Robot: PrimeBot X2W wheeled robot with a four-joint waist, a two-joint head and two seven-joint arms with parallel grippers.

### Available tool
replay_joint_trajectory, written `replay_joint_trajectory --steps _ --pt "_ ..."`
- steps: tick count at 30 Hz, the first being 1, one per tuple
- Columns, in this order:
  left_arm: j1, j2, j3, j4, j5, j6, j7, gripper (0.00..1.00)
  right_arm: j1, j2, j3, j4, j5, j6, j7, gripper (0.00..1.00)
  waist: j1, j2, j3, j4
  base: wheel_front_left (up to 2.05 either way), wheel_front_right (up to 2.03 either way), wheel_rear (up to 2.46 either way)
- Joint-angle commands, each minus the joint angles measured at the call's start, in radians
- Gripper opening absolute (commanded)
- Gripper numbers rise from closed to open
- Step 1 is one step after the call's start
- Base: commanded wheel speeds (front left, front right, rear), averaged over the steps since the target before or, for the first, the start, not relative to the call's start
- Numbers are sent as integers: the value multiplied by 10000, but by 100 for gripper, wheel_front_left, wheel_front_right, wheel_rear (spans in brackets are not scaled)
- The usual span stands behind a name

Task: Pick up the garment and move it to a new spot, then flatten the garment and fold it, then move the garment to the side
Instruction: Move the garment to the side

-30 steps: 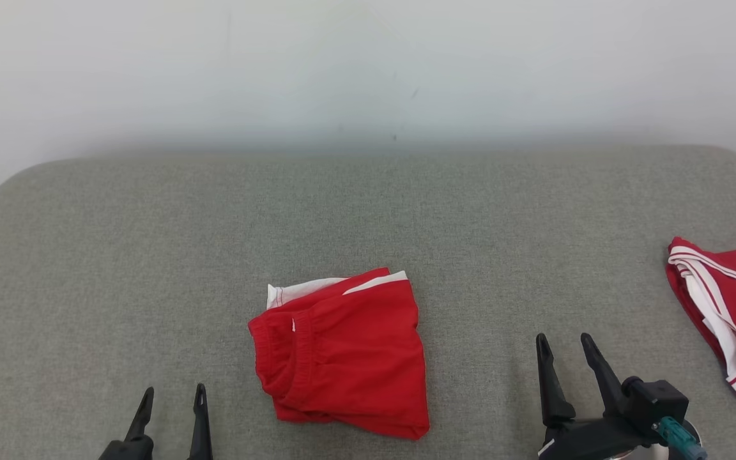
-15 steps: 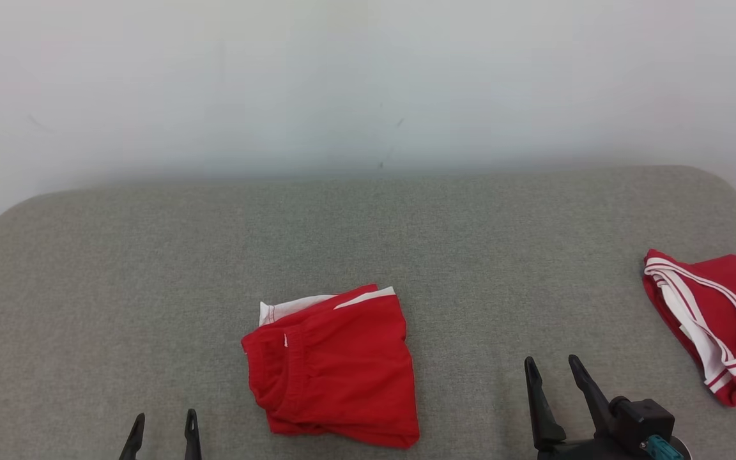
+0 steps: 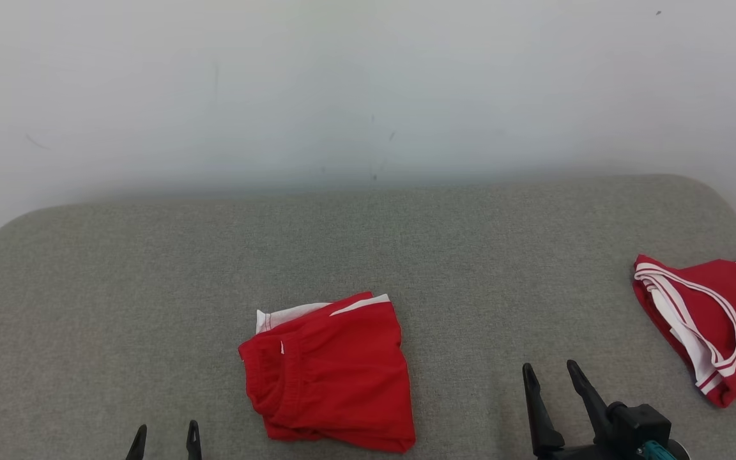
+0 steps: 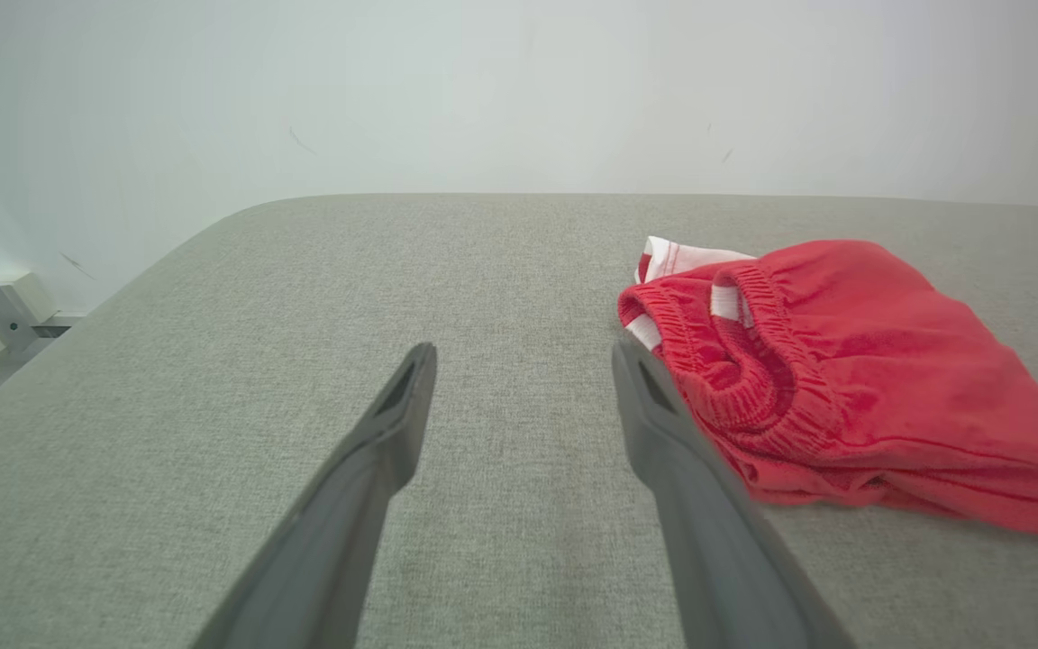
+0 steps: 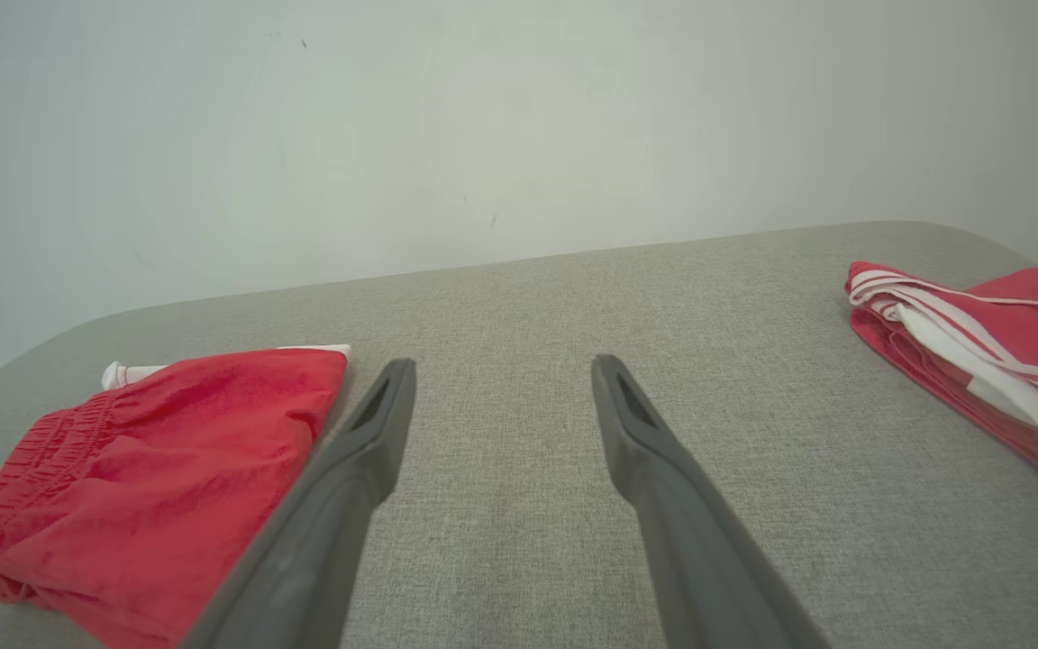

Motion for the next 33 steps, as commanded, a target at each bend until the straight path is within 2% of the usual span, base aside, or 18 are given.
replay_joint_trajectory --steps 1,18,26,33 --pt "154 -8 -8 -3 71 -52 -29 100 93 20 16 -40 -95 3 -42 100 0 0 -14 7 0 0 0" --pt "32 -8 -200 -128 59 5 -29 100 170 19 -208 -121 -880 3 -43 100 0 0 219 193 0 0 0" --pt "-136 -8 -561 -23 2 -49 -29 100 4 21 177 -56 -703 3 -43 100 0 0 797 816 0 0 0" --pt "-664 -8 -1046 48 -142 -46 -29 100 -645 19 720 244 -661 3 -44 100 0 0 1858 1709 0 0 0"
